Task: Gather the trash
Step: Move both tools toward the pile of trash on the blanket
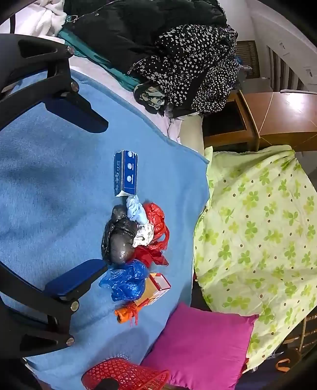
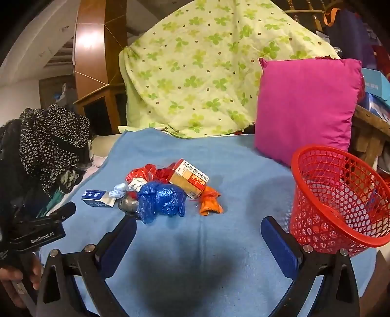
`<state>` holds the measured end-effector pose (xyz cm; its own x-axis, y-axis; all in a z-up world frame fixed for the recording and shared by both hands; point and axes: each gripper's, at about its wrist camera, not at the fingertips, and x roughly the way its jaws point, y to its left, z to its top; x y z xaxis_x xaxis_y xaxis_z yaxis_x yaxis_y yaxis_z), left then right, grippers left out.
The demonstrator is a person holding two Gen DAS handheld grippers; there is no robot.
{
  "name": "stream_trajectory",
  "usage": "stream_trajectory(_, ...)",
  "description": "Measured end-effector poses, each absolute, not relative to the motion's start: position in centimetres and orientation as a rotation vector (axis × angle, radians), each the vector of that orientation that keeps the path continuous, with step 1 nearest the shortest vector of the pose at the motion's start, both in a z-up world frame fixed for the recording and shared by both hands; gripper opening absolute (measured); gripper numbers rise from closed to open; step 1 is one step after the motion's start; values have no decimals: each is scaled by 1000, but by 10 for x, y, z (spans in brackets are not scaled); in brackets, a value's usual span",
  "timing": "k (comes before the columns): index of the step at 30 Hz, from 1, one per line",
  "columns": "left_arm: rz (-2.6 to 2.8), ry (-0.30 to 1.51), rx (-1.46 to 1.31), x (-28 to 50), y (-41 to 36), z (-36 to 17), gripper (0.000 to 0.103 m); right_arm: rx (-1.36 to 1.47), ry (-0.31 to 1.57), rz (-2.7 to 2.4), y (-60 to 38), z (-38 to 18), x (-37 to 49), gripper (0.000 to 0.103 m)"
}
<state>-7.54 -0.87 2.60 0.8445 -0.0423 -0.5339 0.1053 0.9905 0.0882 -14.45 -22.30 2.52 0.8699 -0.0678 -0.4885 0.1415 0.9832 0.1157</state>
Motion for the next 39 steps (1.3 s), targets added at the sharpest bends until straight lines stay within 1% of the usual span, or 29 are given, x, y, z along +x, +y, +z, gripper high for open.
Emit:
stream_trajectory(4,-82,559,122,-75,-10,24,103,138,496,-116,-212,24,-144,103)
stream_trajectory(9,-87,559,138,-73,-14,22,103,141,489,-114,-221,24,-146,103)
stream_trajectory(10,-86,559,146,-73,-16,21,103,141,494,-105,-220,31,-144,103)
stream_trajectory(19,-88,593,196,-67,-25,11,103,157,489,-107,-225,25,-145,103)
stream_trajectory(36,-103,593,223,-69,-28,11,103,190,450,-101,-225,29,-146,103)
stream_trajectory(39,-102,595,217,-67,-24,12,103,187,488,-99,-220,26,-142,103)
